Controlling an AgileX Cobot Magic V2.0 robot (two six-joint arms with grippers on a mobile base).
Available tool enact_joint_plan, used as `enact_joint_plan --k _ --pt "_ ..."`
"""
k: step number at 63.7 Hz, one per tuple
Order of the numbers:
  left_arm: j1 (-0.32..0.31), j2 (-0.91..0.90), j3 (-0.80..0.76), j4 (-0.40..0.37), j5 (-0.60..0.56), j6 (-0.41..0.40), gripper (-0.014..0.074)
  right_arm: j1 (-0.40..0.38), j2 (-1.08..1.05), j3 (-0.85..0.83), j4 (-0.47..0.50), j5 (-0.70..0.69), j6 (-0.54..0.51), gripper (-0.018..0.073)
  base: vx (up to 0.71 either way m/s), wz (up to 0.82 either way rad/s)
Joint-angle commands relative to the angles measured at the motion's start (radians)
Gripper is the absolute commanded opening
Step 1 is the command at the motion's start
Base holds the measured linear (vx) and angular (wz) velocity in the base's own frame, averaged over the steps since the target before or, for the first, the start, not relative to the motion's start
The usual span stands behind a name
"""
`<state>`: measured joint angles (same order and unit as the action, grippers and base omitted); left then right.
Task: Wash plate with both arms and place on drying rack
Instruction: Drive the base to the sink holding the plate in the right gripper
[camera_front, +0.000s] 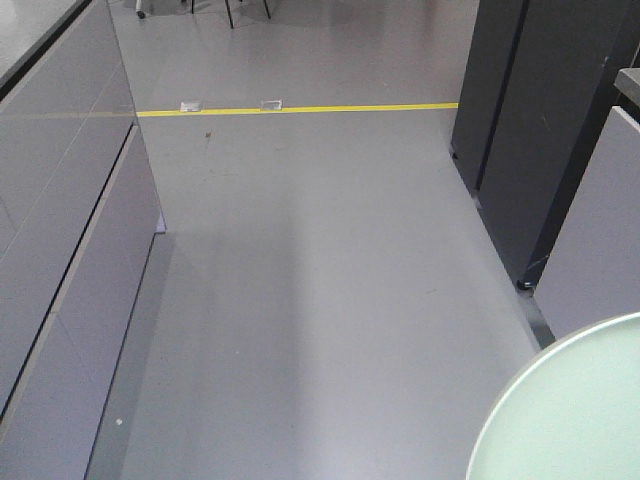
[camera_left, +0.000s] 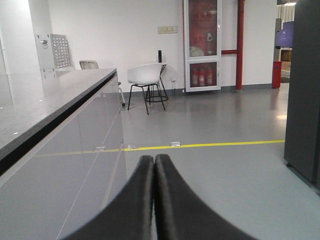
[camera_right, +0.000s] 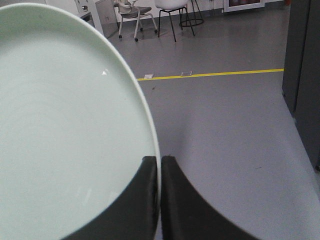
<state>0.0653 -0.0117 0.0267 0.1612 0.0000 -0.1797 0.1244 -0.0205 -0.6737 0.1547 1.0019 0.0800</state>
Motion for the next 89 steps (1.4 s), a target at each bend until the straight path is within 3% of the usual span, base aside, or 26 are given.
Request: enact_joint_plan --k 1,89 --pt "-0.007 -0.015 0.016 -0.010 -0.068 -0.003 -0.0006 -0.003 0.004 -0.022 0.004 -0.084 -0.001 -0.0002 0.25 -0.10" --pt "-0.007 -0.015 0.016 -0.010 -0.068 -0.003 -0.0006 -0.003 0.004 -0.022 0.004 -0.084 -0.001 -0.0002 0.21 -0.34"
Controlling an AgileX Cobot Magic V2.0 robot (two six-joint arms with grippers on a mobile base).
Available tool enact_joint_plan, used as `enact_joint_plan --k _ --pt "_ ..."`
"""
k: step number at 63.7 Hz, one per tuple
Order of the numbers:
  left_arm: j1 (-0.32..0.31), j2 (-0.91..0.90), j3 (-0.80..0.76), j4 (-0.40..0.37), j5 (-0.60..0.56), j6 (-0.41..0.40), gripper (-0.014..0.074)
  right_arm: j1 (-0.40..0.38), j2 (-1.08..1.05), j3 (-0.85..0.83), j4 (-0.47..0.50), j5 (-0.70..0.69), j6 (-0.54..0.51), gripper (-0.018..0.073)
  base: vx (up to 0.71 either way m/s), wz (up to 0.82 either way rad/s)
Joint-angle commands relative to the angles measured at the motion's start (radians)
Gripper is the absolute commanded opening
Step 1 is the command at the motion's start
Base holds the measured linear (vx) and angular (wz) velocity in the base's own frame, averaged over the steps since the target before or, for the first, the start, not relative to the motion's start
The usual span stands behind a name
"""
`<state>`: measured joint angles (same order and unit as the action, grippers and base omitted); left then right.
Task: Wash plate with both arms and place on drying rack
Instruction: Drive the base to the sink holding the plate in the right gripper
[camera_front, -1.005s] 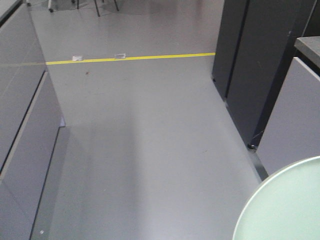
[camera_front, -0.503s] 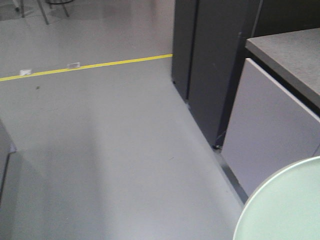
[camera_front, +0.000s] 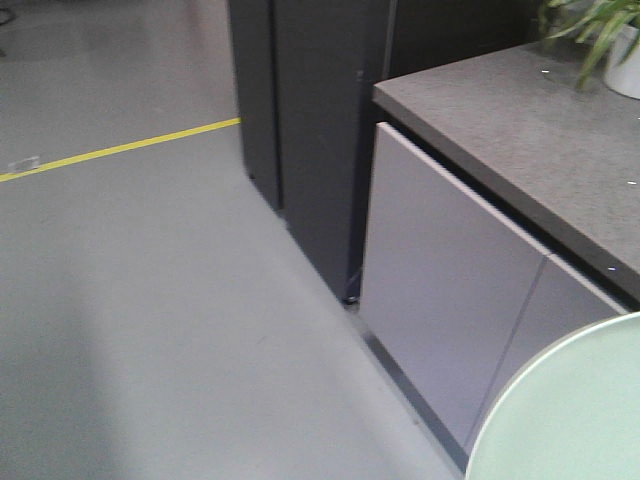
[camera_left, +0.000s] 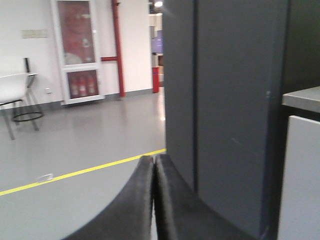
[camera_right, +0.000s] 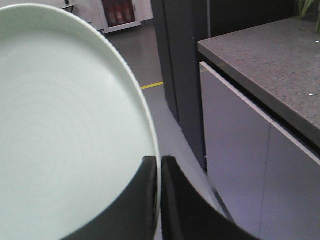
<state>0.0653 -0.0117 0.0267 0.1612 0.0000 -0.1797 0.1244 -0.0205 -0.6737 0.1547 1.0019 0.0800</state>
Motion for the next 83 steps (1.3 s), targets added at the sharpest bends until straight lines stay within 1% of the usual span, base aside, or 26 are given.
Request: enact_joint_plan --k 1,83 --pt "-0.007 -0.015 0.016 -0.010 -0.068 -0.003 -0.0006 -0.003 0.004 -0.022 0.004 -0.084 -0.001 -0.0002 0.16 -0.50" --pt "-0.007 -0.015 0.016 -0.010 -0.068 -0.003 -0.0006 -0.003 0.004 -0.022 0.004 -0.084 -0.001 -0.0002 0.13 -0.51"
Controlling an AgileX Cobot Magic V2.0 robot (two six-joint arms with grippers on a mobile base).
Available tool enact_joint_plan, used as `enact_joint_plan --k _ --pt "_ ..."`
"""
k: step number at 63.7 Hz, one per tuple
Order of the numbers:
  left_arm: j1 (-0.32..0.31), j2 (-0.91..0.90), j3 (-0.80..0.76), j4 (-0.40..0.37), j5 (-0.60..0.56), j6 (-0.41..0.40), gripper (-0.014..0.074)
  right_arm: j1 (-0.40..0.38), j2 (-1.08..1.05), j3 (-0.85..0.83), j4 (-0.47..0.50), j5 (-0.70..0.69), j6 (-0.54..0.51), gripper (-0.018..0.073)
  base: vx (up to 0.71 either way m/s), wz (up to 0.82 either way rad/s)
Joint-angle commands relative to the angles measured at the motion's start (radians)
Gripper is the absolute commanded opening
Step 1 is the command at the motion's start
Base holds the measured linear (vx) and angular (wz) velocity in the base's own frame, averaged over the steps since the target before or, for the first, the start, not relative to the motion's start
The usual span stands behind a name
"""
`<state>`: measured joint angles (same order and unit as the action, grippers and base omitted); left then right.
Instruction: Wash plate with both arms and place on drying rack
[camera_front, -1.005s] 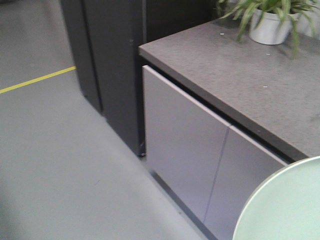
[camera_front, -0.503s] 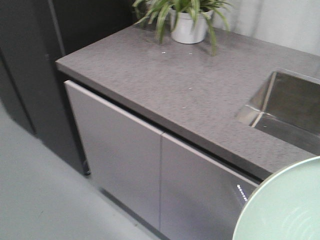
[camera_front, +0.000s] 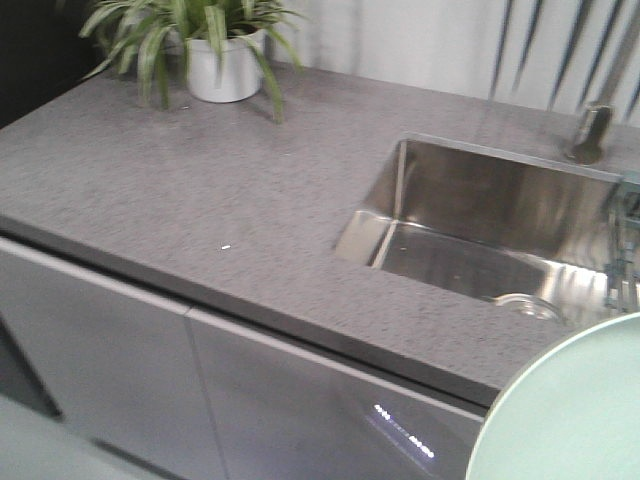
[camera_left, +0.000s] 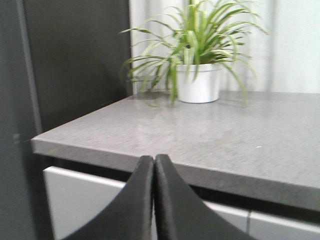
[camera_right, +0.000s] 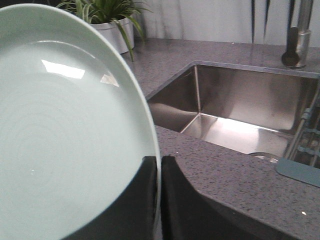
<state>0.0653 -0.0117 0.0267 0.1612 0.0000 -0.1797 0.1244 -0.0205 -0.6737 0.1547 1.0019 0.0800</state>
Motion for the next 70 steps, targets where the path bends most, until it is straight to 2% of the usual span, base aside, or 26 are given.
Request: enact_joint_plan --k 1,39,70 --pt "-0.007 -0.015 0.016 -0.010 -0.068 -0.003 -0.0006 -0.003 0.004 -0.022 0.004 -0.084 -0.001 -0.0002 0.13 -0.50" --pt "-0.007 -0.015 0.016 -0.010 -0.068 -0.003 -0.0006 -0.003 0.004 -0.022 0.004 -0.084 -0.001 -0.0002 0.11 -0.43" --pt "-0.007 -0.015 0.016 -0.010 -0.068 -0.003 -0.0006 -0.003 0.004 -0.022 0.004 -0.084 -0.001 -0.0002 0.07 -0.22"
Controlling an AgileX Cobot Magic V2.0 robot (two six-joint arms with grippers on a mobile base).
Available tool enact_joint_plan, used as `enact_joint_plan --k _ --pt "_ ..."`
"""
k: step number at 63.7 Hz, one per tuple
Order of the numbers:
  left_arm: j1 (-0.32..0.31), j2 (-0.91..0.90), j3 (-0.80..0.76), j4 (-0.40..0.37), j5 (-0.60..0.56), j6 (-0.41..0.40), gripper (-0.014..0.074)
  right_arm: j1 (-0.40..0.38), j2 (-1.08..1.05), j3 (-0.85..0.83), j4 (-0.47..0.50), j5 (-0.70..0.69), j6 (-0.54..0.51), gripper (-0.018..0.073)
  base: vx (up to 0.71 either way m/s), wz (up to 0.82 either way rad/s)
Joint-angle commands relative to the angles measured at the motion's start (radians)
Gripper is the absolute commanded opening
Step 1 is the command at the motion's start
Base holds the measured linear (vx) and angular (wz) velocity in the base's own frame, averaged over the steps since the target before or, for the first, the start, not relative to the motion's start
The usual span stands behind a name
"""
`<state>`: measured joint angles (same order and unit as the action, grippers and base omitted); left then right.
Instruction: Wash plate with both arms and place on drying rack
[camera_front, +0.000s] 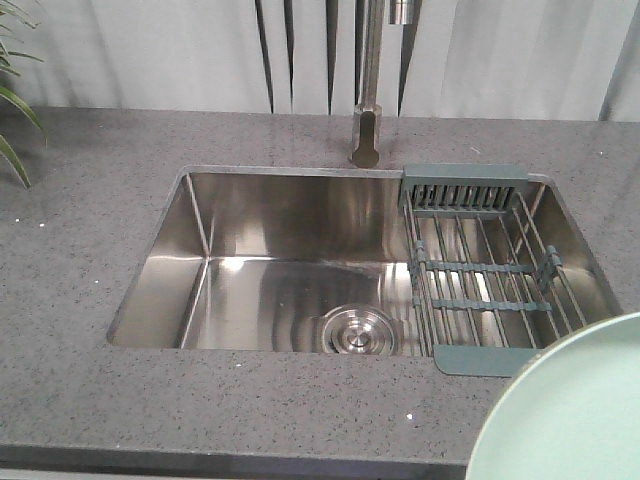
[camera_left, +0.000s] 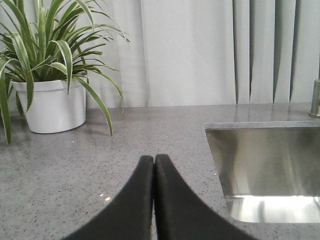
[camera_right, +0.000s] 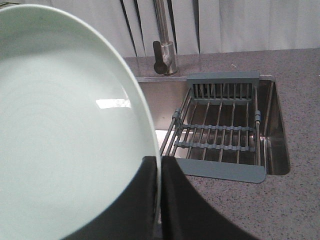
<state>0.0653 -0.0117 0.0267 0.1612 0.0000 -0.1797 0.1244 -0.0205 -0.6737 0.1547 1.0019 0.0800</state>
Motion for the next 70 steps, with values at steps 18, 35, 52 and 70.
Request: enact_joint_plan --k 18,35,52,70 --pt "-0.007 -0.015 0.016 -0.010 -0.068 -0.003 -0.0006 -0.003 0.004 -0.022 0.004 -0.084 -0.001 -0.0002 0.06 -0.08" --pt "-0.007 -0.015 0.016 -0.010 -0.068 -0.003 -0.0006 -0.003 0.004 -0.022 0.004 -0.084 -0.001 -0.0002 0.07 -0.03" --pt "-0.007 -0.015 0.016 -0.010 -0.068 -0.003 -0.0006 -0.003 0.004 -0.022 0.004 -0.084 -0.001 -0.0002 0.07 -0.02" --pt "-0.007 -0.015 0.016 -0.010 -0.068 -0.003 -0.0006 -0.003 0.004 -0.022 0.004 -0.084 -0.001 -0.0002 0.06 -0.01"
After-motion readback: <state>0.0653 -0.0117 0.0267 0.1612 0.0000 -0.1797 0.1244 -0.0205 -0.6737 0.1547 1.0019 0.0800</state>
